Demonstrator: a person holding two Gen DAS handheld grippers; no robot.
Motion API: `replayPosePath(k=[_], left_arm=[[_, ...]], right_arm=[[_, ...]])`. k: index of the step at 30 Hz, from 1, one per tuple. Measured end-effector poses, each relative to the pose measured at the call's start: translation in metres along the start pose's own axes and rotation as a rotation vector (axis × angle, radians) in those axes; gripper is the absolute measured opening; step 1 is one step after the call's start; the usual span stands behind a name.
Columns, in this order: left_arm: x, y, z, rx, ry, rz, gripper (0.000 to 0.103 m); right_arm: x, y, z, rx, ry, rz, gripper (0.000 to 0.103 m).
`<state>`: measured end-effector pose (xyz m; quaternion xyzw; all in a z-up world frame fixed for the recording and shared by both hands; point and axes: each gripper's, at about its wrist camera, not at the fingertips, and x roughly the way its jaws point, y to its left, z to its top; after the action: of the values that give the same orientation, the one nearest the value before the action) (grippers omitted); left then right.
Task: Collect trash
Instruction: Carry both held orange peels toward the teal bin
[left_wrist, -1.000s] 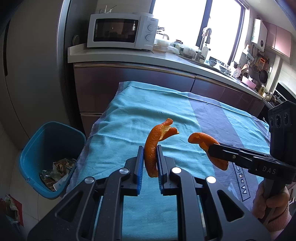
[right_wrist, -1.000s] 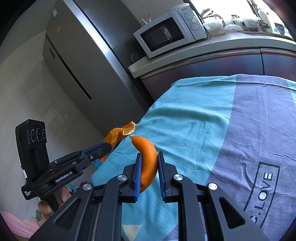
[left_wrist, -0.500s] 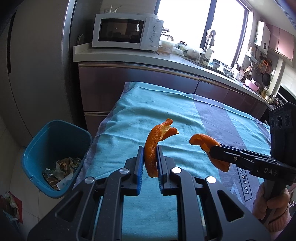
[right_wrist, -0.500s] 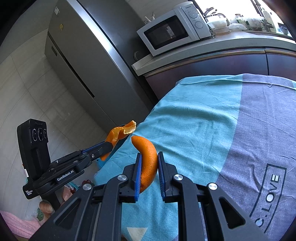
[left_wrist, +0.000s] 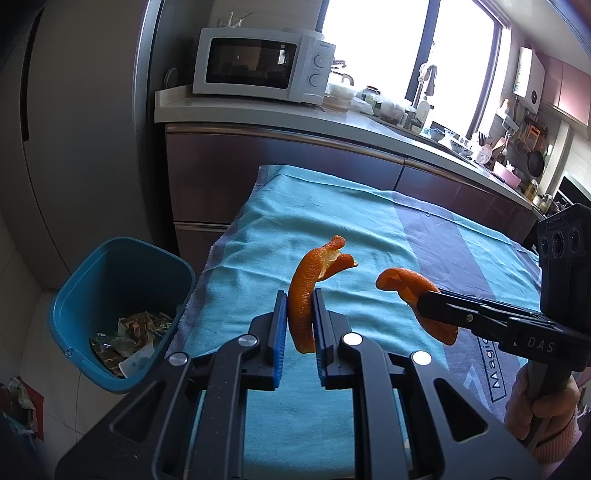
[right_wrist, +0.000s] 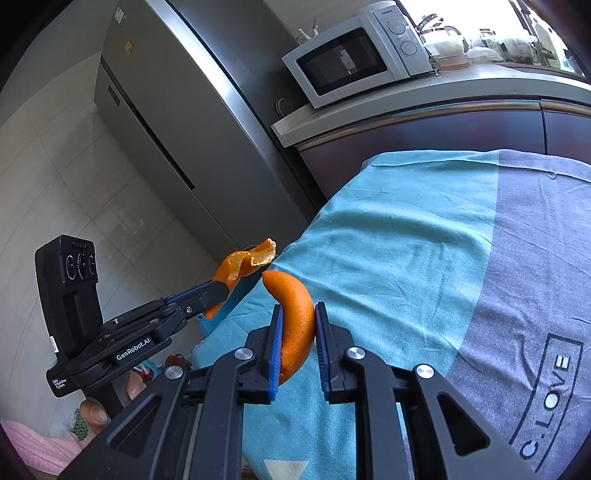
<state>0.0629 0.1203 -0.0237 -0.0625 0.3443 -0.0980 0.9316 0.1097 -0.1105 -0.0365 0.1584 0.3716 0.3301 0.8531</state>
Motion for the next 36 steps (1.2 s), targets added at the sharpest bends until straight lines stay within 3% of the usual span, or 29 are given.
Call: replayPosePath(k=[36], left_arm=[[-0.017, 0.027, 0.001, -0.058, -0.021, 0.043, 0.014]], right_arm=[[0.027, 0.031, 0.005, -0.051, 0.04, 0.044, 0.015]])
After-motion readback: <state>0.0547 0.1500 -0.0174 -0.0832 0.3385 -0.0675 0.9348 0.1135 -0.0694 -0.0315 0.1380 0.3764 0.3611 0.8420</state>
